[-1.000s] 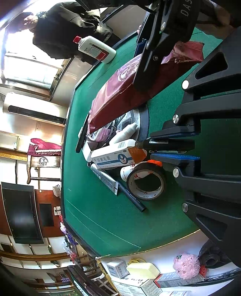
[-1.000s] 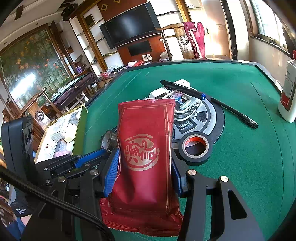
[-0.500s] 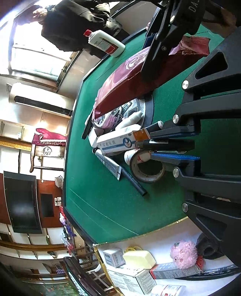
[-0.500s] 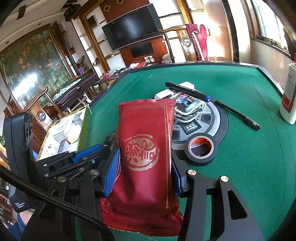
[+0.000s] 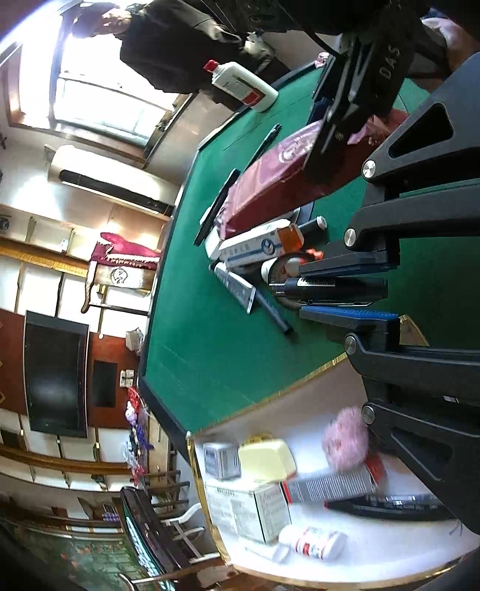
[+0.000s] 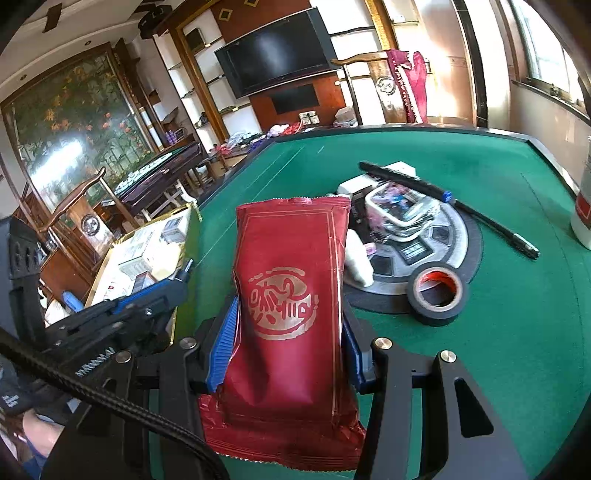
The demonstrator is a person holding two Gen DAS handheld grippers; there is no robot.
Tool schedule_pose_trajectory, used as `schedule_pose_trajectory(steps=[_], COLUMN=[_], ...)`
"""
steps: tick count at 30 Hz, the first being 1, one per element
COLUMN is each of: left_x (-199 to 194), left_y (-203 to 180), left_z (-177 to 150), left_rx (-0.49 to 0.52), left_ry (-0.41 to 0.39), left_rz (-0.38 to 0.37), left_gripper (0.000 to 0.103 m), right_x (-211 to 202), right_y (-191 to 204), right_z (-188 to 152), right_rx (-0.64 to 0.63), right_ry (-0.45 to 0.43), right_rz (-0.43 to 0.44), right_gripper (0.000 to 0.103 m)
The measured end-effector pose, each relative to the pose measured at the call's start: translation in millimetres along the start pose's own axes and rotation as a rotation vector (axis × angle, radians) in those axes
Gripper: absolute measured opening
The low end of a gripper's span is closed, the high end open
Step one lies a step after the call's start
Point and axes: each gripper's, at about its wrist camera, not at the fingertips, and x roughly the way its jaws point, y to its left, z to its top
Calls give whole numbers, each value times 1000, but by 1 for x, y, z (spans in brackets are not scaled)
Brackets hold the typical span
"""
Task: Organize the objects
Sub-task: 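Carry the red pouch and black marker toward the white tray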
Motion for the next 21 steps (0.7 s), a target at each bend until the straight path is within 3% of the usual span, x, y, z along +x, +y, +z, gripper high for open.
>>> schedule_pose_trajectory(steps=[12, 21], left_x=[-51, -56], left_y=[66, 141], left_z=[3, -24], left_rx=[-103, -217], left_ry=[-79, -20], left_rz=[72, 183], left_gripper=[12, 12], right_x=[28, 74], right_y=[60, 129], right_z=[6, 14], right_rx=[-74, -185], right_ry=[17, 90], right_rz=[52, 121], right_gripper=[49, 49])
